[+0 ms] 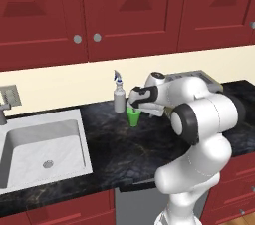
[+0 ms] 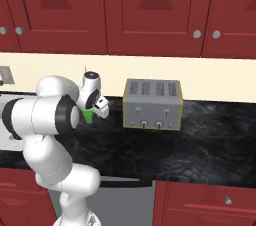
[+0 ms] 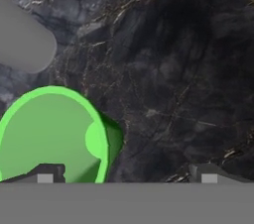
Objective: Move the cup from next to the sink to the open cabinet. Then, move the bowl with the chicken drumstick to the fridge to clear the area for faucet cleaning.
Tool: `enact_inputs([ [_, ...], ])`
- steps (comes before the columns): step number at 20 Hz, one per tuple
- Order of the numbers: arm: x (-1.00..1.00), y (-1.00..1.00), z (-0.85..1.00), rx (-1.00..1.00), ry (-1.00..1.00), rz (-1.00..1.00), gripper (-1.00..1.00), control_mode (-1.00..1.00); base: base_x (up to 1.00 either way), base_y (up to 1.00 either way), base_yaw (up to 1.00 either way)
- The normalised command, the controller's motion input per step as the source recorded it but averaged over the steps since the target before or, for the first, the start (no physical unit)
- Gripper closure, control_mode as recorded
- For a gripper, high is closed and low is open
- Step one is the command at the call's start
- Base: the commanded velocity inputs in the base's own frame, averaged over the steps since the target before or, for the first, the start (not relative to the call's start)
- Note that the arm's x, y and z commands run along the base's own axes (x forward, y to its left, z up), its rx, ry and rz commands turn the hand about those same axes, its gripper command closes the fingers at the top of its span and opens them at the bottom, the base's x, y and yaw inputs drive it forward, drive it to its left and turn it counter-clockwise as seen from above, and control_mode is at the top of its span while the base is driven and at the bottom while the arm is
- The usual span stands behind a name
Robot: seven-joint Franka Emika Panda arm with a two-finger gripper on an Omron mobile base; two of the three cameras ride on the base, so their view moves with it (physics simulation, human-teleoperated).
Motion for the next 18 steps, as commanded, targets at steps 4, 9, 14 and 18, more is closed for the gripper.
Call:
enact_inputs([
  [4,0.13,0.00,0.00,0.00,0.00,0.00,-1.00,-1.00,0.00,0.00,0.00],
  [9,0.20,0.00,0.00,0.00,0.00,0.00,-1.00,-1.00,0.00,0.00,0.00],
  [14,0.09,0.00,-0.12,0.00,0.00,0.00,-1.00,-1.00,0.00,0.00,0.00],
  [18,0.00,0.00,-0.32,0.00,0.00,0.00,-1.00,-1.00,0.00,0.00,0.00],
])
